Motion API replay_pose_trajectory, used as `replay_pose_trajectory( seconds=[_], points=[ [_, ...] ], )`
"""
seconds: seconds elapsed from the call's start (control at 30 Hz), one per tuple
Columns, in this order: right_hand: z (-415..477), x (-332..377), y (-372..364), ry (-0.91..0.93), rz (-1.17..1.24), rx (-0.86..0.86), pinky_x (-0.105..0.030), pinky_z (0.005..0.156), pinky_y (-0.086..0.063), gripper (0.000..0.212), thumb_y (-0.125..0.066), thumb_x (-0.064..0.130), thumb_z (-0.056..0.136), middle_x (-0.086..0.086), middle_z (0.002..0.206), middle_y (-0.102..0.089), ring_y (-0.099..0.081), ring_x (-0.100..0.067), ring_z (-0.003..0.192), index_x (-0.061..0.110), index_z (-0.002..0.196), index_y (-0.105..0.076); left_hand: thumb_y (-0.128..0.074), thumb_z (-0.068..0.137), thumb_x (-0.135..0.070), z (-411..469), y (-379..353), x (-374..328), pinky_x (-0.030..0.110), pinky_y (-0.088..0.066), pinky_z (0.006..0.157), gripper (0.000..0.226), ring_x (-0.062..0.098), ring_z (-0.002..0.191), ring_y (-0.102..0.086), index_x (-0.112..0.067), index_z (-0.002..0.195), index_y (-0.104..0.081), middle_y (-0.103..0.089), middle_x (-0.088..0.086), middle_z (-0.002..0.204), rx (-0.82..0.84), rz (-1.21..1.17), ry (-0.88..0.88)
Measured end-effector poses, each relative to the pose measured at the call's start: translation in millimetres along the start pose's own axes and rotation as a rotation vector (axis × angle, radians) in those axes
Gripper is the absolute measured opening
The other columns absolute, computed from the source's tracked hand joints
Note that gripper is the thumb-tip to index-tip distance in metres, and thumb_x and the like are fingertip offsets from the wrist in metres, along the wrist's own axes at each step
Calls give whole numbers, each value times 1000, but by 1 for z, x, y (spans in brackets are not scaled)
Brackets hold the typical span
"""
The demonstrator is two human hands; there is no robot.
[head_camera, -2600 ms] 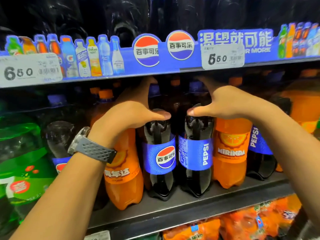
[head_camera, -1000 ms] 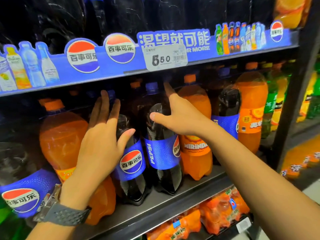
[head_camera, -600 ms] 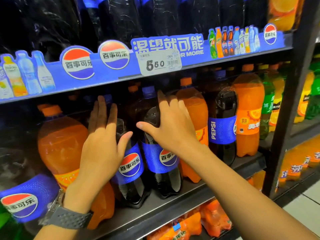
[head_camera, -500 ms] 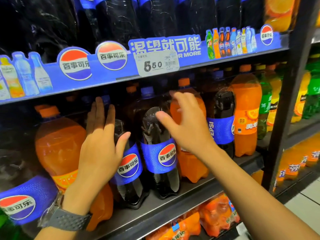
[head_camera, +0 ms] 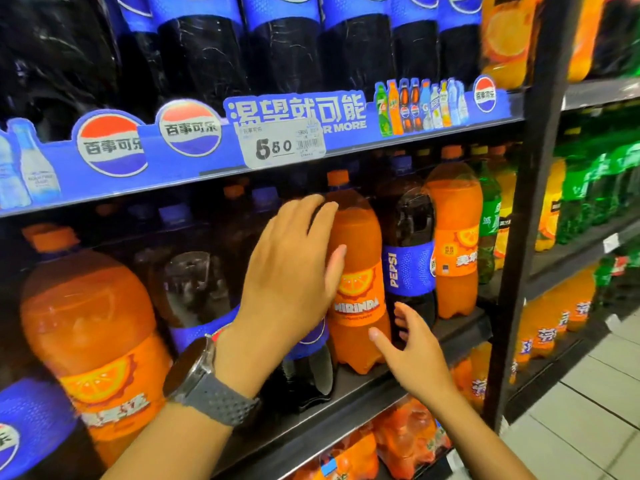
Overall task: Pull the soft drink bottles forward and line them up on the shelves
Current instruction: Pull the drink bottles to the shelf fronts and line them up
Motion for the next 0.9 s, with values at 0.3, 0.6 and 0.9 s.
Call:
replay_pose_trajectory(
  seconds=[0.3,0.6,0.9],
  points=[
    [-4,-9,-24,-4,-37,42,-27,99,-37,100,-67,62,67,2,139,-37,-35,-7,124,33,148,-16,-52,82,-66,39,-53,-19,42,-44,92,98,36,119,-44,-4,149,-15,-43,20,137,216,136,252],
    [-26,8,-39,-9,-184,-269,-34,100,-39,95,-73,60,62,6,123,-40,-35,-13,118,23,138,-30,-74,66,-61,55,-50,-6,44,-29,106,108,33,129,-35,-8,146,-26,-56,15,127,261,292,186],
    [-3,-3,-25,91,92,42,-25,105,-32,84,-64,48,80,12,146,-32,-29,-1,131,34,148,-17,-61,69,-74,65,-52,-3,45,-37,100,113,38,122,-47,-13,150,-11,-47,16,139,279,131,248]
  ],
)
Point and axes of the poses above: each hand's wrist, its own z-axis towards the middle knuckle, its own y-axis out of the back of the hand, x = y × z, the point moved 4 cm from there along z, towards the middle knuckle
